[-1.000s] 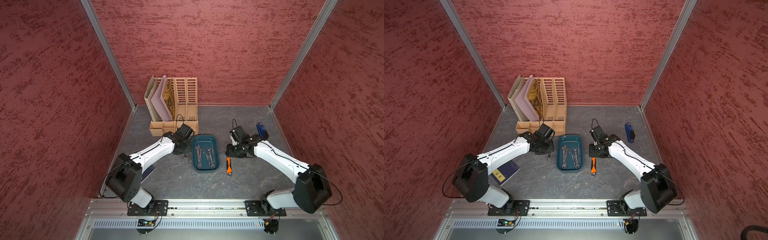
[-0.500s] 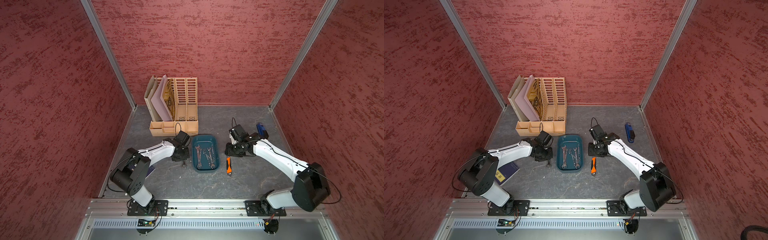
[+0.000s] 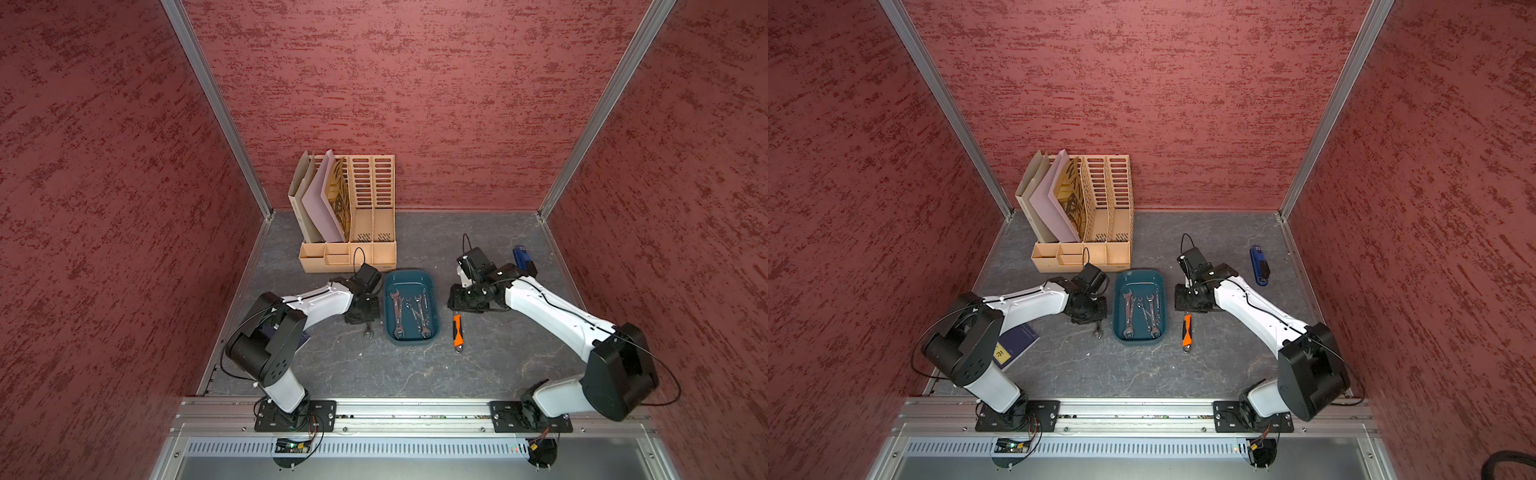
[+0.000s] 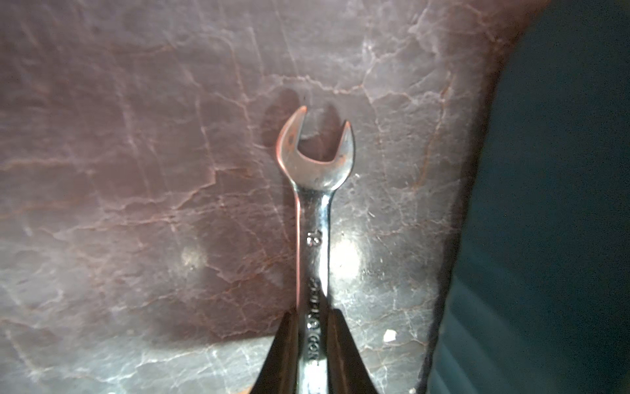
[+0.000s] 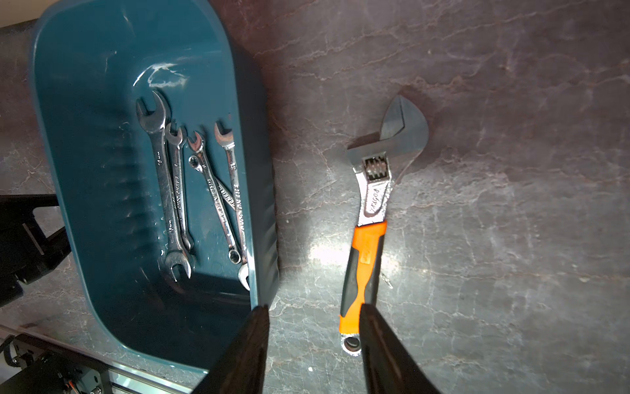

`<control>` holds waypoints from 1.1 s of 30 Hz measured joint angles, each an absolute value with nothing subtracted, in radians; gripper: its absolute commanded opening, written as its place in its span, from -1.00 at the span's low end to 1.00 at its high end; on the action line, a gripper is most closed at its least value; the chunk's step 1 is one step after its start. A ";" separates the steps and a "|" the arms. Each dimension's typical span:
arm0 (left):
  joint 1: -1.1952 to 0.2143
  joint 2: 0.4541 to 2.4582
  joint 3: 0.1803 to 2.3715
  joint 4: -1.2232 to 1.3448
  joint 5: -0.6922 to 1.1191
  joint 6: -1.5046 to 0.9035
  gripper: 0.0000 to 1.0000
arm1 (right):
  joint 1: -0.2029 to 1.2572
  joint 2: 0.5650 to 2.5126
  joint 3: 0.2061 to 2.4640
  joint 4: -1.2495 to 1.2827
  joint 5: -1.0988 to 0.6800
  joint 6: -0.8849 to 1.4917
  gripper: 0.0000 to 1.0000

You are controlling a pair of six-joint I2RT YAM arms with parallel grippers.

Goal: Take out the wrench from the storage box
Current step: Place the wrench at the center of the board, then pick up the wrench from the storage box.

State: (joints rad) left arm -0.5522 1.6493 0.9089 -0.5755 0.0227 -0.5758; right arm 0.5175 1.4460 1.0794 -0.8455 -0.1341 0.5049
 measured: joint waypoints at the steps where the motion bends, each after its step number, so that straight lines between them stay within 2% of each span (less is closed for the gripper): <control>1: -0.556 1.649 0.909 -0.577 0.017 -0.574 -0.59 | 0.519 1.446 1.084 -0.849 -0.134 0.505 -0.04; 8: -0.573 1.642 0.918 -0.629 -0.033 -0.565 -0.27 | 0.545 1.448 1.156 -0.897 -0.133 0.504 -0.04; 13: -0.573 1.569 0.928 -0.682 -0.062 -0.567 -0.26 | 0.585 1.448 1.221 -0.938 -0.109 0.499 -0.04; 19: -0.572 1.390 0.946 -0.726 -0.108 -0.569 -0.22 | 0.628 1.457 1.283 -0.968 -0.078 0.498 -0.06; 33: -0.525 1.029 0.944 -0.787 -0.159 -0.598 -0.04 | 0.728 1.665 1.402 -0.968 -0.056 0.491 -0.06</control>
State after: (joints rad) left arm -0.5247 1.0286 0.9436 -0.7872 -0.1589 -0.5976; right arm 0.7284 1.6653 1.4017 -0.9680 -0.0563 0.4911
